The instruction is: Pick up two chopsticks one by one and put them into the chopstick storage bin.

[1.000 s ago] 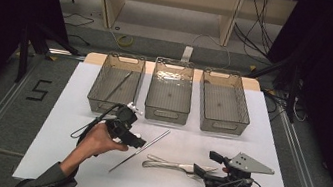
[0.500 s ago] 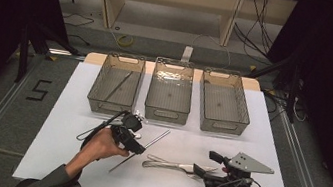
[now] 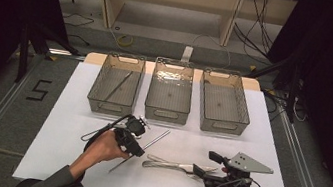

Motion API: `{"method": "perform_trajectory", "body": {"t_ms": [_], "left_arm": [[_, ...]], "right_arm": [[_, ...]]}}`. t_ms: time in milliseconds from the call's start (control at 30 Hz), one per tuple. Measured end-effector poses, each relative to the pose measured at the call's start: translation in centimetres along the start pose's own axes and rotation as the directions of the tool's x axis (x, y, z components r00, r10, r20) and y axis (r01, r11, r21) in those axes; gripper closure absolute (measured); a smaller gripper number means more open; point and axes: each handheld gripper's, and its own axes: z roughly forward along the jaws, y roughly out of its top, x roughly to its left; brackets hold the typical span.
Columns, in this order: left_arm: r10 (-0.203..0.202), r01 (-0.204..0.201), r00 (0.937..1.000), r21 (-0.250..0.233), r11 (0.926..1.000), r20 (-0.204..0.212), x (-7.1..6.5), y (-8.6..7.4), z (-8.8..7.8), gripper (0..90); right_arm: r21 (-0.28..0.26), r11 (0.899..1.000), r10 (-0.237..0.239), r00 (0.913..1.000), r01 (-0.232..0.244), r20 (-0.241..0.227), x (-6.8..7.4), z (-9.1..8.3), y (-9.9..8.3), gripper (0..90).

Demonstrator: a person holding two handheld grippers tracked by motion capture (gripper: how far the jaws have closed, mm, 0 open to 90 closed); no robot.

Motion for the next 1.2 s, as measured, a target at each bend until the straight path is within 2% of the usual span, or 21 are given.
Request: {"method": "perform_trajectory", "body": {"t_ms": [267, 533, 733, 867, 1033, 1200], "left_arm": [[0.02, -0.02, 0.9998, 0.024, 0.9995, 0.009, -0.5, 0.3, 0.5, 63.5], [0.035, -0.034, 0.9992, 0.054, 0.998, -0.019, -0.5, 0.4, 1.2, 71.0], [0.016, -0.014, 0.9993, 0.055, 0.9984, -0.033, -0.1, 0.3, 1.7, 75.6], [0.018, -0.016, 0.999, 0.052, 0.9985, -0.041, -0.1, 0.2, 1.7, 78.3], [0.039, -0.036, 0.9978, 0.044, 0.9984, -0.053, -0.1, 0.1, 1.7, 82.9], [0.036, -0.034, 0.9983, 0.032, 0.9989, -0.047, 0.0, -0.1, 1.7, 85.0]], "right_arm": [[-0.006, 1.0, -0.001, 1.0, 0.001, -0.001, 0.0, -0.1, 0.0, 25.8], [-0.004, 1.0, -0.003, 1.0, 0.003, -0.001, 0.0, -0.1, 0.1, 25.8], [-0.004, 1.0, -0.002, 1.0, 0.002, -0.002, 0.0, -0.1, 0.1, 25.8], [-0.003, 1.0, -0.004, 1.0, 0.004, -0.002, 0.0, -0.1, 0.1, 25.8], [-0.003, 1.0, -0.005, 1.0, 0.005, -0.001, 0.1, -0.1, 0.1, 25.8], [-0.003, 1.0, -0.005, 1.0, 0.005, 0.0, 0.0, -0.1, 0.1, 25.9]]}}
